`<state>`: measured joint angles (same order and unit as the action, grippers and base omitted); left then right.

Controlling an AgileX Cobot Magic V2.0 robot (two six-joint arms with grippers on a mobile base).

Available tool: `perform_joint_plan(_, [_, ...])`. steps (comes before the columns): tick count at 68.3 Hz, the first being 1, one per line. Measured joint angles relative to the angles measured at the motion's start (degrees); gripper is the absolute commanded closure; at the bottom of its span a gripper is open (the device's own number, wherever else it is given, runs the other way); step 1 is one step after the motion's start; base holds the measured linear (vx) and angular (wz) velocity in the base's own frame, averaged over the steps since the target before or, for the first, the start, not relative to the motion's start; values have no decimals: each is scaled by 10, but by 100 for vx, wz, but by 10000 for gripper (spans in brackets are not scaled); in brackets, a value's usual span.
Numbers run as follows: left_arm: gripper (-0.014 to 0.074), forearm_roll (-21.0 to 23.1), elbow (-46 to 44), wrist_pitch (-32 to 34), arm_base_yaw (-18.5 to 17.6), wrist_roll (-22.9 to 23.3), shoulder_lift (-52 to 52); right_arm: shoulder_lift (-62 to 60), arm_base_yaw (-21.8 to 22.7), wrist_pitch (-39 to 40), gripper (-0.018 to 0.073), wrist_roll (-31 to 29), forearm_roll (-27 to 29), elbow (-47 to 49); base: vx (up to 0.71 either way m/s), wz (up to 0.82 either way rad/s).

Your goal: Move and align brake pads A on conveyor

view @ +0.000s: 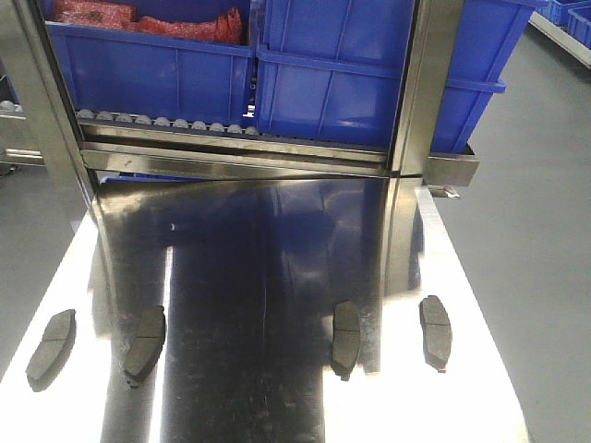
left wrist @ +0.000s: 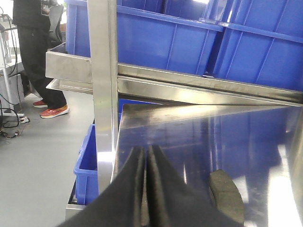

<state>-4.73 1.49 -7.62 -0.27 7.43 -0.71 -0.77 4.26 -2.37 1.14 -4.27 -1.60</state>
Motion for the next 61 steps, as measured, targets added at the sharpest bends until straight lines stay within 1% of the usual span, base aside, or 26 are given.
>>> perform_joint_plan(61, [602, 0, 0, 0, 0, 0, 0, 0, 0, 0, 571, 0, 0, 0, 0, 0])
